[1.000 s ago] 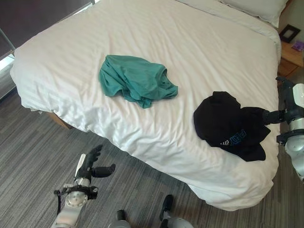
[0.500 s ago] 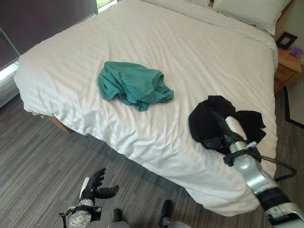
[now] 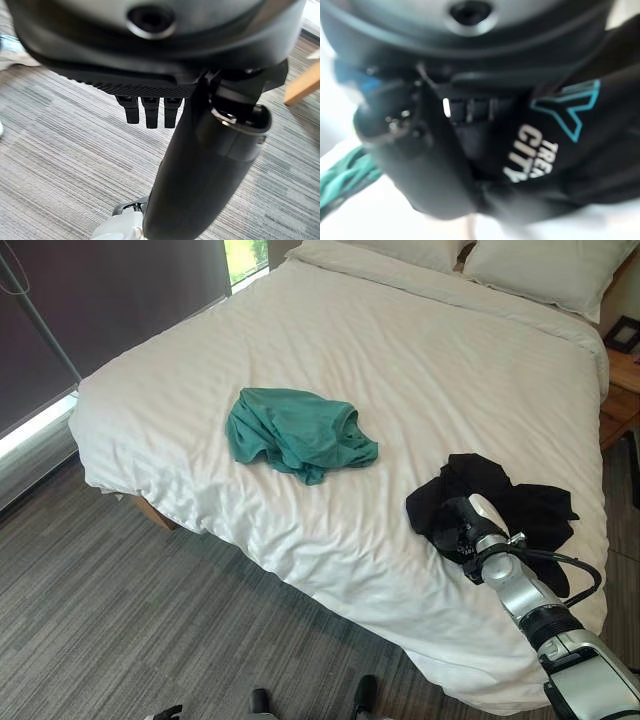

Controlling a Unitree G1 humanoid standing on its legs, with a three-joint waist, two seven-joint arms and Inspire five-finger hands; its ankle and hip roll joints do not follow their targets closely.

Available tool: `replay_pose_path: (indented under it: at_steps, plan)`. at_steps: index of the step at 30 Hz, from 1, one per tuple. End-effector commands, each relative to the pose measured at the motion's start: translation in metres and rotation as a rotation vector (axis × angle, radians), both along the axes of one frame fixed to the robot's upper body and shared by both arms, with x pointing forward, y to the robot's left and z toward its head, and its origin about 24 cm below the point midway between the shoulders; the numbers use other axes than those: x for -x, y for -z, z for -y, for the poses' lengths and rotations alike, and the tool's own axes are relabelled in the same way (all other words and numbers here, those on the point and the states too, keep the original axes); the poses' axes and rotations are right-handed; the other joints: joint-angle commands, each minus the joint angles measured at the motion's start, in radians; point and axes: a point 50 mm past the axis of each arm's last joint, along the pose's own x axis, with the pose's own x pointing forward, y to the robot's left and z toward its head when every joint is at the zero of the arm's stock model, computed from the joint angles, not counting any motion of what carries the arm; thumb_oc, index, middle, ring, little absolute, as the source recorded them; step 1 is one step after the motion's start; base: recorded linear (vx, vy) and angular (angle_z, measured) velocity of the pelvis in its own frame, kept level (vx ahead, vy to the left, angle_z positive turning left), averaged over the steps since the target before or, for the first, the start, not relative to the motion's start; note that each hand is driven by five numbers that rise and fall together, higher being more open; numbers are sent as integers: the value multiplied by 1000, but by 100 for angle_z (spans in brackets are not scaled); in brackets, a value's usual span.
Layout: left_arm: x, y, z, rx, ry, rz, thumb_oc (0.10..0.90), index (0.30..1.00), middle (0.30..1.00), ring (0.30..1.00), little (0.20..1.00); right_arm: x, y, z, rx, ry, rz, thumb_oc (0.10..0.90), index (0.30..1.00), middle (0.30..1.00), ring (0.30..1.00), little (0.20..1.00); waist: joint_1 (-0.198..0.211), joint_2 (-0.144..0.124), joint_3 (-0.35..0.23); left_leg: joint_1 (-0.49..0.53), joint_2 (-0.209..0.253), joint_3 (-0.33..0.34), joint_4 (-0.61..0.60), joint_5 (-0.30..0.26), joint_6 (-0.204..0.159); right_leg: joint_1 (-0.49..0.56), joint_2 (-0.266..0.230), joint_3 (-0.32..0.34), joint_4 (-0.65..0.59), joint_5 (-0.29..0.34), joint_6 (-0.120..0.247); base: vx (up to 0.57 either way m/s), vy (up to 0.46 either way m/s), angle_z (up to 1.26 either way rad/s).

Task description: Pick up bed clothes into laundry basket.

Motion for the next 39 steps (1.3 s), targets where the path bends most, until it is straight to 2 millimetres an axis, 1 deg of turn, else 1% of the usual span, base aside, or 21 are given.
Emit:
replay_pose_path:
  at_steps: [1,2,5,9,10,11,12,14,15,16,17,18,19,20,22,26,32,34,36,37,39]
  plan:
    - [-14,-13,-30,-120,-21,22,800,900,900,900,900,-28,-161,4,128,-87,533,400,300,300,300,300,-2,-30,6,-41,35,-6,-1,18,-42,172,-90,-32,10,-146,150,16,16,6]
    - [-14,-13,-30,-120,-21,22,800,900,900,900,900,-27,-162,4,128,-87,533,400,300,300,300,300,-2,-30,4,-45,35,-7,-1,21,-41,168,-90,-32,10,-143,150,20,20,4]
    - [2,-12,-34,-117,-84,-23,800,900,900,900,900,-2,-225,25,192,-56,734,400,300,300,300,300,-15,-42,-14,-35,35,-8,-1,15,-45,179,-91,-36,10,-142,153,27,26,1]
    - [2,-12,-34,-117,-83,-23,800,900,900,900,900,-2,-225,25,192,-55,734,400,300,300,300,300,-15,-42,-16,-37,35,-9,-1,16,-45,177,-91,-36,10,-142,153,26,8,10]
    - [21,-8,-32,-96,-194,-52,800,900,900,900,900,42,-270,51,320,30,950,400,300,300,300,300,-58,-34,-38,-22,34,-7,-1,2,-47,189,-93,-36,10,-141,158,101,11,27]
    - [12,-12,-37,-110,-174,-23,800,900,900,900,900,58,-267,66,344,93,975,400,300,300,300,300,-59,-37,-44,-20,33,-11,-1,-1,-47,193,-93,-39,10,-143,159,127,5,40]
    - [-15,-24,-47,-154,-151,104,800,900,900,900,900,79,-256,88,371,194,992,400,300,300,300,300,-78,-28,-51,-17,34,-11,-1,-5,-46,195,-94,-38,10,-144,160,33,-6,34]
    - [-17,-26,-50,-162,-135,104,800,900,900,900,900,86,-252,93,371,212,987,400,300,300,300,300,-63,-36,-54,-23,33,-13,-1,0,-45,189,-95,-39,10,-140,159,-9,-22,13]
    - [-83,-92,-82,-310,-56,522,800,900,900,900,900,119,-208,131,368,398,904,400,300,300,300,300,-90,-13,-48,-22,36,-14,-1,0,-41,190,-94,-36,10,-142,159,-14,-63,-11]
    - [-104,-135,-102,-425,-9,665,800,900,900,900,900,130,-183,149,348,487,825,400,300,300,300,300,-96,1,-47,-19,38,-12,-1,-4,-41,191,-93,-31,10,-147,162,-30,-63,-14]
    - [-105,-136,-103,-428,-3,664,800,900,900,900,900,132,-182,150,346,492,823,400,300,300,300,300,-91,-4,-48,-22,38,-12,-1,1,-40,187,-94,-31,10,-143,161,-27,-46,-17]
    - [-118,-176,-117,-536,54,763,800,900,900,900,900,144,-161,165,334,576,745,400,300,300,300,300,-90,0,-49,-23,40,-10,-1,3,-40,184,-94,-26,10,-142,161,-36,-92,-3]
    - [-132,-241,-133,-735,119,908,800,900,900,900,900,166,-115,189,337,718,540,400,300,300,300,300,-99,15,-48,-12,47,-3,-1,-4,-44,188,-91,-15,10,-150,164,-38,-92,-21]
    - [-131,-242,-133,-738,120,907,800,900,900,900,900,166,-114,188,334,719,540,400,300,300,300,300,-98,12,-48,-15,47,-2,-1,2,-43,183,-91,-14,10,-145,162,-6,-104,-21]
    - [-132,-302,-154,-945,103,996,800,900,900,900,900,187,-67,200,309,814,346,400,300,300,300,300,-118,27,-51,-4,57,13,-1,7,-46,181,-86,6,10,-149,160,1,-90,-29]
    - [-131,-382,-171,-1204,50,1080,800,900,900,900,900,216,-2,199,211,905,115,400,300,300,300,300,-160,61,-54,21,71,36,-1,15,-51,181,-71,40,10,-159,151,-5,-80,-25]
    - [-133,-443,-173,-1376,-15,1165,800,900,900,900,900,255,91,171,49,972,-264,400,300,300,300,300,-201,99,-12,37,92,55,57,63,-59,192,-43,76,10,-186,122,-55,-84,-38]
    - [-145,-441,-169,-1330,-5,1199,800,900,900,900,900,265,122,149,-26,941,-394,400,300,300,300,300,-199,88,23,-26,82,-24,157,75,-66,205,-42,92,10,-190,107,-88,-86,-33]
    - [-151,-440,-167,-1312,2,1205,800,900,900,900,900,268,129,143,-46,934,-431,400,300,300,300,300,-196,85,27,-49,68,-58,144,69,-60,205,-45,93,10,-192,106,12,7,-39]
    - [-158,-434,-164,-1290,24,1192,800,900,900,900,900,272,143,128,-71,881,-506,400,300,300,300,300,-184,88,29,-65,33,-131,72,67,-49,205,-42,113,10,-192,109,53,28,-41]
    - [-159,-435,-164,-1291,25,1194,800,900,900,900,900,272,143,128,-73,883,-506,400,300,300,300,300,-181,88,26,-68,32,-130,67,75,-48,199,-42,114,10,-188,109,45,36,-51]
